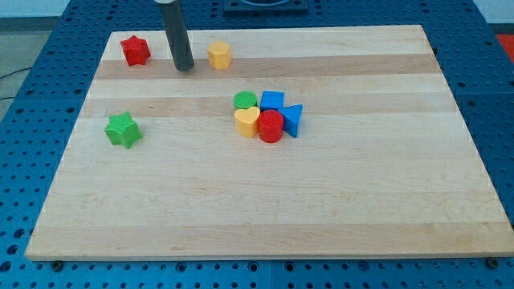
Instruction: Push the yellow hexagon into the blue cube
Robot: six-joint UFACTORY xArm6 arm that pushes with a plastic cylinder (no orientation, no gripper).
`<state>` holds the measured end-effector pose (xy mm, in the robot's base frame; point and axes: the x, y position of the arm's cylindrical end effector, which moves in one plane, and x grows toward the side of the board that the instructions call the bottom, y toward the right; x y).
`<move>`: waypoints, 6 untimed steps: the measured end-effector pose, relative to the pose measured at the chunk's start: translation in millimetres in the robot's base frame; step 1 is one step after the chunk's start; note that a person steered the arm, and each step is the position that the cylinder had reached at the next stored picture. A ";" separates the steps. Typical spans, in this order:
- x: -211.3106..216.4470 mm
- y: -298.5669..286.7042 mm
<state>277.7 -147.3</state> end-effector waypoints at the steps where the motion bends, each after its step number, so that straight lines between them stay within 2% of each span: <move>1: -11.3 38.9; 2: -29.6 46.7; 3: 0.2 87.9; 4: 66.7 148.8; 5: 46.5 91.5; 6: 8.9 97.4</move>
<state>286.6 -49.9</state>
